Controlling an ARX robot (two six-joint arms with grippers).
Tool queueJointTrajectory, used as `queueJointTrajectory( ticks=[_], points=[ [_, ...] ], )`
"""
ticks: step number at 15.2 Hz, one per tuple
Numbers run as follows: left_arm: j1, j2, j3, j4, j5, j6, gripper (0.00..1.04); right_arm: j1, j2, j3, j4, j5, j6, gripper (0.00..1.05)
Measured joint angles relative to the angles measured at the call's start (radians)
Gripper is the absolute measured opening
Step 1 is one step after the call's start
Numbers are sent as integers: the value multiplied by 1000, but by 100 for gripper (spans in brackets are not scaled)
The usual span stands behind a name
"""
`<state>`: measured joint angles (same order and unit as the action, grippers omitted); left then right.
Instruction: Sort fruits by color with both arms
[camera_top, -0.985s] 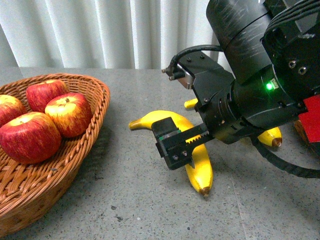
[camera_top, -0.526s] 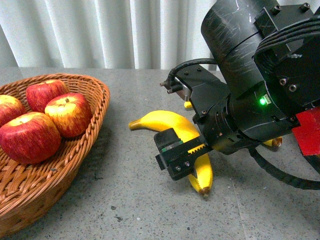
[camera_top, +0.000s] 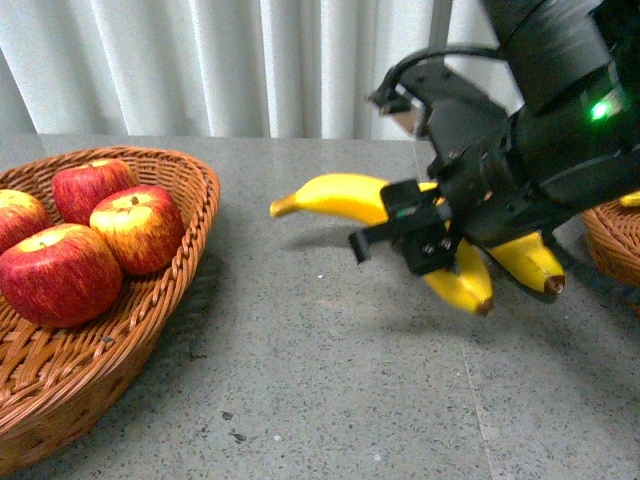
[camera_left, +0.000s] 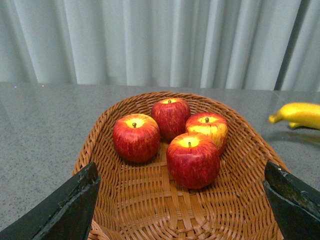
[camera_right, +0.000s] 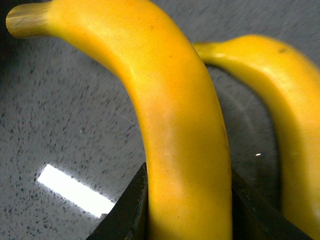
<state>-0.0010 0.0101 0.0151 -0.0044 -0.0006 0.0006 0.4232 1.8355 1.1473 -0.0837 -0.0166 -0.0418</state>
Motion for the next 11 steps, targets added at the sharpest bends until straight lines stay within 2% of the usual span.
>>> queueJointTrajectory(
  ticks=[3,6,11],
  points=[
    [0,0,0,0,0,0,98,-105,-99,19,-2,-52,11,33],
    [0,0,0,0,0,0,98,-235,-212,-27,63,-116,9,33],
    [0,0,0,0,0,0,98,-600,-463,-267,172,-313,-39,33]
  ],
)
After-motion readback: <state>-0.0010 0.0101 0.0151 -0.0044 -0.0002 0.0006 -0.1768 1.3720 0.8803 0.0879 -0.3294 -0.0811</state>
